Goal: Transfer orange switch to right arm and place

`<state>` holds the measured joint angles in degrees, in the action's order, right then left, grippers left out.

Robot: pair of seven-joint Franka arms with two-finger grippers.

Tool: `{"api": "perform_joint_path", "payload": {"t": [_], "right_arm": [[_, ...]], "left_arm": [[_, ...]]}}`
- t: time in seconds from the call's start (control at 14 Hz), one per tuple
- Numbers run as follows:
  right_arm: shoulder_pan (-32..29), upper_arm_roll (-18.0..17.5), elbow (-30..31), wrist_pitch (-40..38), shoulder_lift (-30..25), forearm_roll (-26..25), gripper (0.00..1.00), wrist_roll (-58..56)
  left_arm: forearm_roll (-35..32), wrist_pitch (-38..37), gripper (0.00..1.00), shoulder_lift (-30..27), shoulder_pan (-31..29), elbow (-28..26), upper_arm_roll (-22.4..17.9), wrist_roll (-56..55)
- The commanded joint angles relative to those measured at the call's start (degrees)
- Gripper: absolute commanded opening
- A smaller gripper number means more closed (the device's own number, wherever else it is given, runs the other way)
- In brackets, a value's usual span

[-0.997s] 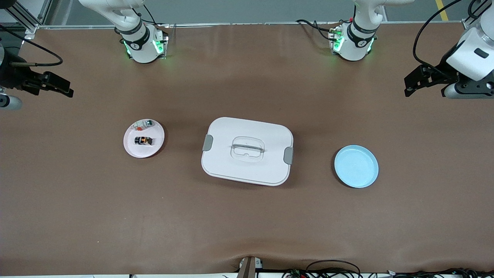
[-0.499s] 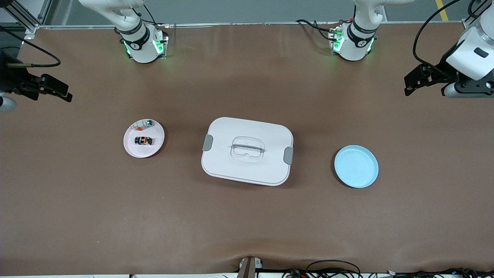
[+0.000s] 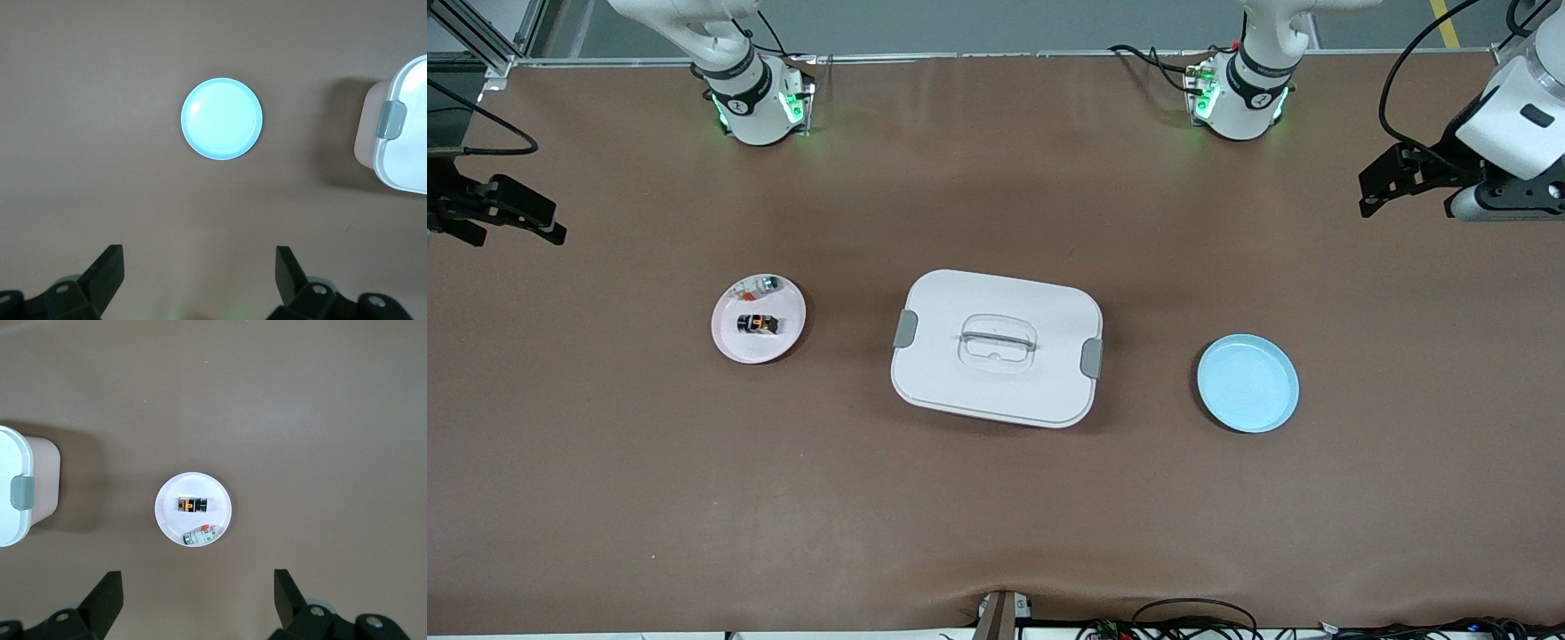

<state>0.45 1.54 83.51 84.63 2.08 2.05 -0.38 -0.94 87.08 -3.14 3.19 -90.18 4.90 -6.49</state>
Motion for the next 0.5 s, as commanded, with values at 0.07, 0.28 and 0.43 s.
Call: {"api": "perform_joint_path", "payload": {"t": [0.07,0.28,0.43], "right_arm": [[0.7,0.6,0.0,-0.4,-0.1,0.6,1.0,-0.5],[0.8,0.5,0.4,-0.8,-0.2,0.0,1.0,-2.3],[0.6,0.5,0.6,-1.2,-0.3,0.0,1.0,-2.9]], "left_arm": [[0.8,-0.3,1.0,-1.8,0.1,-1.4,-0.1,1.2],[0.8,-0.3,1.0,-1.8,0.1,-1.4,-0.1,1.2],[0.8,-0.3,1.0,-1.8,0.1,-1.4,-0.1,1.2]]}}
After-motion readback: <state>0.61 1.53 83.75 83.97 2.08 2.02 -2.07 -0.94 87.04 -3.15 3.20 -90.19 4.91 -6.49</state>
